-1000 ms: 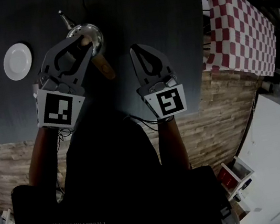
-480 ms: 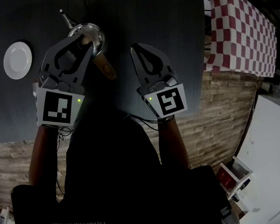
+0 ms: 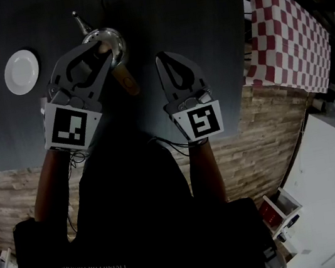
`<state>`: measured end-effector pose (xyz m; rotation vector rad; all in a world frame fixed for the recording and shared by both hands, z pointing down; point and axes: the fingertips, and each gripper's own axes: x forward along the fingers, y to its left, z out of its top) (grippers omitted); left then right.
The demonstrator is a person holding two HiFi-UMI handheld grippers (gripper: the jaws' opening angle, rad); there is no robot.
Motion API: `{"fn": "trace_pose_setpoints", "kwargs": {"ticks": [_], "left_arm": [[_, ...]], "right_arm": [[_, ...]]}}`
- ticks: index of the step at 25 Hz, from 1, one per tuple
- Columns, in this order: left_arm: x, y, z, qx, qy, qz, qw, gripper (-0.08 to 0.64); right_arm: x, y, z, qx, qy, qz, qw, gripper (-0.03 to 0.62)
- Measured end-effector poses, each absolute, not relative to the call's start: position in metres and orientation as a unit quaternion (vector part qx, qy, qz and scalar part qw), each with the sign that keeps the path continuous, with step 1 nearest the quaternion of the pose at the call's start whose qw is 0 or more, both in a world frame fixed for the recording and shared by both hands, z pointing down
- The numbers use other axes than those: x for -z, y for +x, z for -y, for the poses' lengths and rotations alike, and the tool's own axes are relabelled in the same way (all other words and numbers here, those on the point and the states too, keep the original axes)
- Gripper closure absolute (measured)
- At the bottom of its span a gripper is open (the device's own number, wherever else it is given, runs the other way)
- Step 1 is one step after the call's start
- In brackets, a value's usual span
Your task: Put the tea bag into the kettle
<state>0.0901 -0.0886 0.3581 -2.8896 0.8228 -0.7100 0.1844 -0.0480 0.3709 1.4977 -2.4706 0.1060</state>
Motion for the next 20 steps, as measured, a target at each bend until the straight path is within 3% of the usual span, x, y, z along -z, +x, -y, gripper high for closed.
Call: {"fn": "trace_pose_setpoints", "kwargs": {"ticks": [20], "left_arm": [[-0.3553, 0.088, 0.0878, 0.211, -0.939, -0.27, 0.003, 0.462]], "right_arm": [[-0.3619, 0.1843, 0.0383, -0.031, 0.518, 0.844, 0.132, 0.572]]}}
